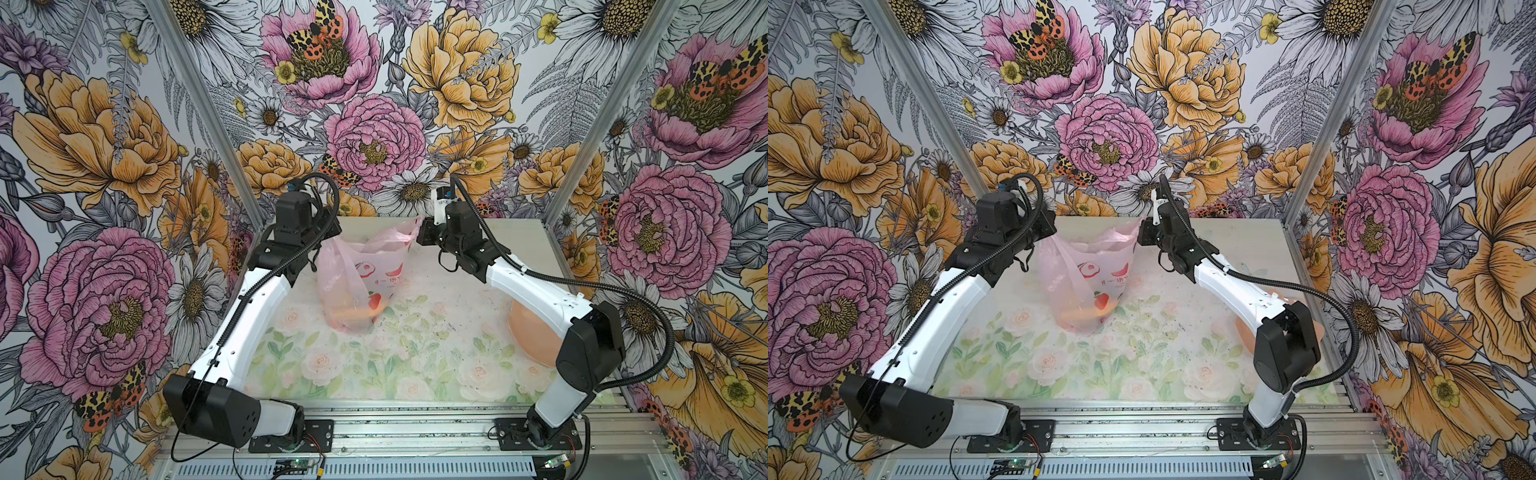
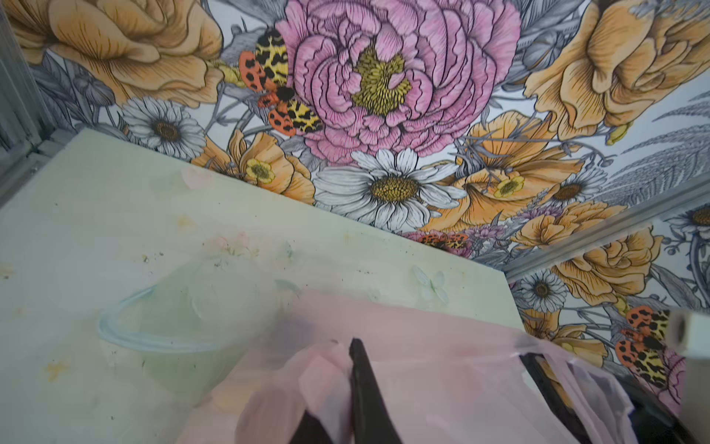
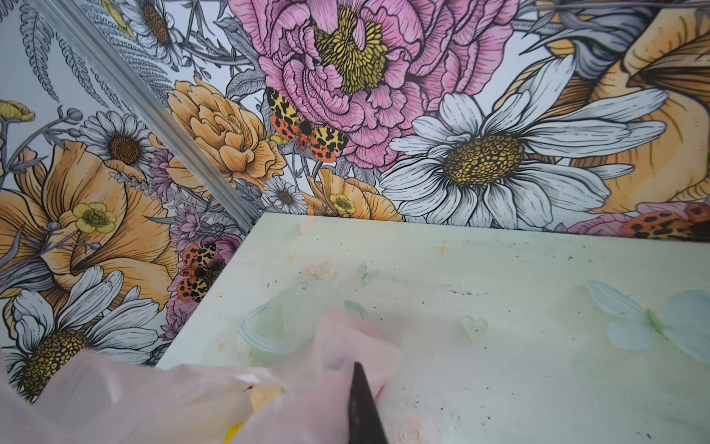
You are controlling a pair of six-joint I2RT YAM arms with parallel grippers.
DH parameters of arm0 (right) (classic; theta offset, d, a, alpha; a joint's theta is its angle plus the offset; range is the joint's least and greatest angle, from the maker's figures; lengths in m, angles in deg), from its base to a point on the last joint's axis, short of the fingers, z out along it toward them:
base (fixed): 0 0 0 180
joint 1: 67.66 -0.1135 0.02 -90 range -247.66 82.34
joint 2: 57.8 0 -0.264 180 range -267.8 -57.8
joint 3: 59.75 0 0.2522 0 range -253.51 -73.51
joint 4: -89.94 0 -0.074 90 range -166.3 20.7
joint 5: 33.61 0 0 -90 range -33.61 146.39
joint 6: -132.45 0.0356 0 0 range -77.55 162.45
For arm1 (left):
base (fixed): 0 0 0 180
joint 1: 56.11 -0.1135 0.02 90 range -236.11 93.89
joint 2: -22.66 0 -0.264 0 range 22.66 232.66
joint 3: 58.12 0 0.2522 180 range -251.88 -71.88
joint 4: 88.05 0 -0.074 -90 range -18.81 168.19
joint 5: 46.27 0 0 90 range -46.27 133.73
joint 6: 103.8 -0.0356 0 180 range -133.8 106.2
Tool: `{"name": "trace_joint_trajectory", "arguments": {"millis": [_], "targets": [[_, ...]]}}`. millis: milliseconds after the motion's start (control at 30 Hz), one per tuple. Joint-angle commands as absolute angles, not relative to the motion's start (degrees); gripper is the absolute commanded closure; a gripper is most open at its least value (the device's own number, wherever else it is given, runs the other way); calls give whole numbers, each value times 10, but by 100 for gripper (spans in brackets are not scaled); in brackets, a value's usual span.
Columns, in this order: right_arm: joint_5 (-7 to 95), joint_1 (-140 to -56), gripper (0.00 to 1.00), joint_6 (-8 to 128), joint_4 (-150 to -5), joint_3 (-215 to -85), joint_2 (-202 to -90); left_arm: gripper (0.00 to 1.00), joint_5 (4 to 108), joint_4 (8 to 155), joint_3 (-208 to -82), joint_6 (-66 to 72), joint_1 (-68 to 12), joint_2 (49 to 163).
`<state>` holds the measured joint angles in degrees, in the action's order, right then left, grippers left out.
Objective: Take fruits out of the plastic bag
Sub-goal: Pick up the plastic bag from the center of the table, then place the plastic bag at the center of the table.
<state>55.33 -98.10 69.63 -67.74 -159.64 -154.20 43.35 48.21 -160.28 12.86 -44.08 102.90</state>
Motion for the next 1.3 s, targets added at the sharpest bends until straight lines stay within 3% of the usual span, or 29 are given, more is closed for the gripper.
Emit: {"name": "trace_joint_trajectory", "arguments": {"millis": [0,133,367,667,833,933,1100,1267], "targets": [[560,-986,100,716,-692,-1603,-1478,93,458,491,-1666,119,-446,1031],[579,-999,100,724,-692,-1547,-1428,94,463,504,-1664,102,-440,1013],[597,-1030,100,763,-694,-1435,-1389,93,477,548,-1500,128,-447,946],[592,-1030,100,787,-706,-1318,-1361,86,536,564,-1391,140,-411,969],[562,-1031,50,716,-668,-1317,-1301,86,531,563,-1388,121,-376,948],[546,-1035,30,656,-609,-1327,-1268,86,527,564,-1383,118,-366,936],[554,-1070,17,570,-539,-1368,-1256,87,525,563,-1376,116,-360,930],[613,-1128,11,461,-497,-1425,-1296,87,524,562,-1375,117,-355,927]]}}
